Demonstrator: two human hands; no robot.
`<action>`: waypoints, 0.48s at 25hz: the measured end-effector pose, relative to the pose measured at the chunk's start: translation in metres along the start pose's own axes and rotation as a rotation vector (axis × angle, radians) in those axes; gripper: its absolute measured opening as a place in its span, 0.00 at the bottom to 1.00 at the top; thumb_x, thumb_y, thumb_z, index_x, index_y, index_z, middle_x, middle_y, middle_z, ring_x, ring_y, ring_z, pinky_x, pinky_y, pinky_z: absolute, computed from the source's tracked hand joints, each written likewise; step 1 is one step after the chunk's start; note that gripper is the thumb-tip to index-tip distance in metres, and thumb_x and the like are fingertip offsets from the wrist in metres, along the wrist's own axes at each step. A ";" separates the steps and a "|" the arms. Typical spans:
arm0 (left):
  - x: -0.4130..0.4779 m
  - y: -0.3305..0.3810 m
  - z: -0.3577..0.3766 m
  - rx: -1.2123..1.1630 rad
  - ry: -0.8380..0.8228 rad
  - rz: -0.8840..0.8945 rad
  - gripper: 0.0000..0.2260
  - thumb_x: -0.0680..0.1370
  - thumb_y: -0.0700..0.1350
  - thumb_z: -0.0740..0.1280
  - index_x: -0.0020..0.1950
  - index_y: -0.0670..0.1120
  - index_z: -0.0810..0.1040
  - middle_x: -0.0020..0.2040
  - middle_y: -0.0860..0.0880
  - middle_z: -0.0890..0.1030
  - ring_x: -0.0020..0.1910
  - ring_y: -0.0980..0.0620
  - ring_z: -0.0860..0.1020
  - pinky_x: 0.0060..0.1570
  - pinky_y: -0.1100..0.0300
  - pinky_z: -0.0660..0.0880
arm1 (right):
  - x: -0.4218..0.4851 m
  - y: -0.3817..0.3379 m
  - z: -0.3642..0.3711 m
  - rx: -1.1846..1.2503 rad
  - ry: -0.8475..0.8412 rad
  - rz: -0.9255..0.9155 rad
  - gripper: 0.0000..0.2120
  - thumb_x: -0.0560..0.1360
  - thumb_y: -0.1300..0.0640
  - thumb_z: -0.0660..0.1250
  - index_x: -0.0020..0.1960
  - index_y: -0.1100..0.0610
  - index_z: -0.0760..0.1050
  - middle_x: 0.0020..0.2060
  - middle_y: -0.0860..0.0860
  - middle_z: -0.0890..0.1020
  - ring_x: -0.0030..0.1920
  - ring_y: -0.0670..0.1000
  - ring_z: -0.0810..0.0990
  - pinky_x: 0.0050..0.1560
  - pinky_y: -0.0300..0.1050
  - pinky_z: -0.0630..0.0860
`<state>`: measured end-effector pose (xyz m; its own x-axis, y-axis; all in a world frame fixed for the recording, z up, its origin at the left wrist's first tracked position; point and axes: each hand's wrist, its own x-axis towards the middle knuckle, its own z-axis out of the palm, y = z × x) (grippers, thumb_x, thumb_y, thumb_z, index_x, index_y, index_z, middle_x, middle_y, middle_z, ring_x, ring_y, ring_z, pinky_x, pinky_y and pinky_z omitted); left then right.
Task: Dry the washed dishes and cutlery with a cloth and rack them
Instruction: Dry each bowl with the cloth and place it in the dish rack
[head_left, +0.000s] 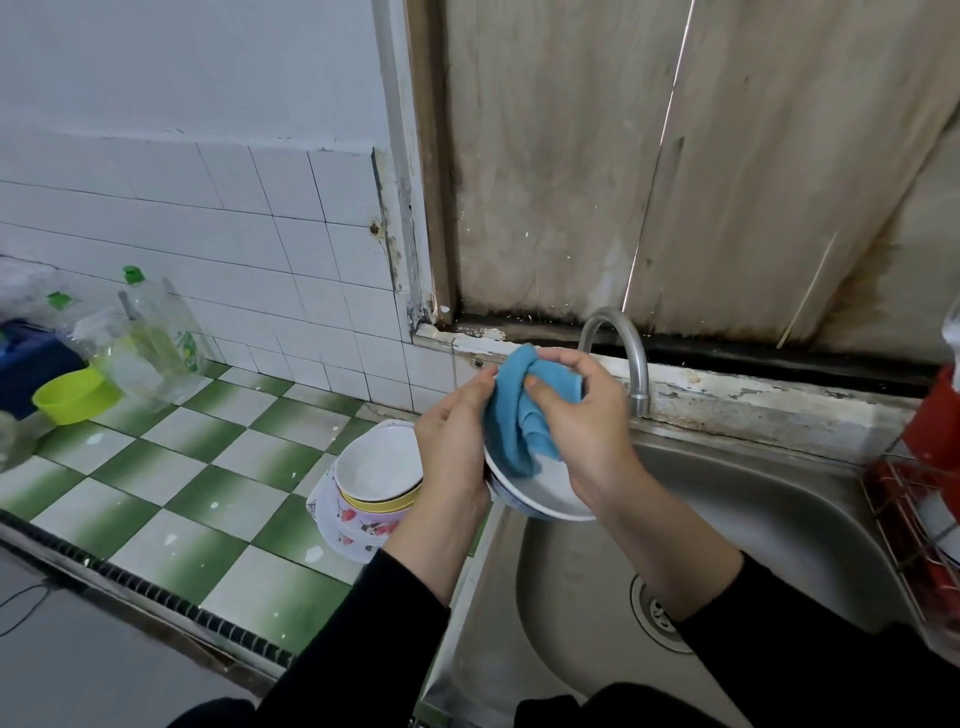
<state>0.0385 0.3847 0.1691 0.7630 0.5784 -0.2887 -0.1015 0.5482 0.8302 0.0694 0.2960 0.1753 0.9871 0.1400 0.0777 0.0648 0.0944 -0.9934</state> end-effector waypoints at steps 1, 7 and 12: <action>0.001 0.000 -0.002 -0.025 0.011 -0.008 0.06 0.75 0.37 0.69 0.50 0.39 0.84 0.45 0.42 0.85 0.44 0.45 0.83 0.51 0.51 0.80 | -0.002 -0.001 0.001 -0.008 -0.056 0.027 0.13 0.74 0.68 0.70 0.47 0.51 0.77 0.47 0.52 0.82 0.47 0.52 0.83 0.45 0.47 0.82; 0.001 -0.001 -0.006 -0.062 -0.058 -0.063 0.07 0.75 0.36 0.69 0.52 0.39 0.84 0.49 0.39 0.84 0.52 0.40 0.83 0.56 0.47 0.79 | -0.009 -0.001 0.003 0.036 -0.019 0.088 0.12 0.75 0.67 0.69 0.49 0.51 0.75 0.44 0.49 0.81 0.41 0.48 0.83 0.41 0.45 0.82; 0.006 0.013 -0.011 -0.032 -0.020 -0.012 0.06 0.74 0.38 0.69 0.44 0.44 0.85 0.40 0.46 0.85 0.37 0.48 0.83 0.43 0.54 0.82 | -0.013 -0.013 -0.016 -0.337 -0.593 0.001 0.13 0.69 0.67 0.71 0.46 0.50 0.80 0.42 0.52 0.81 0.40 0.45 0.78 0.46 0.39 0.77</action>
<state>0.0343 0.4019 0.1730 0.7766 0.5597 -0.2892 -0.1123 0.5747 0.8106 0.0583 0.2769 0.1855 0.7466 0.6652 0.0142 0.2009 -0.2051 -0.9579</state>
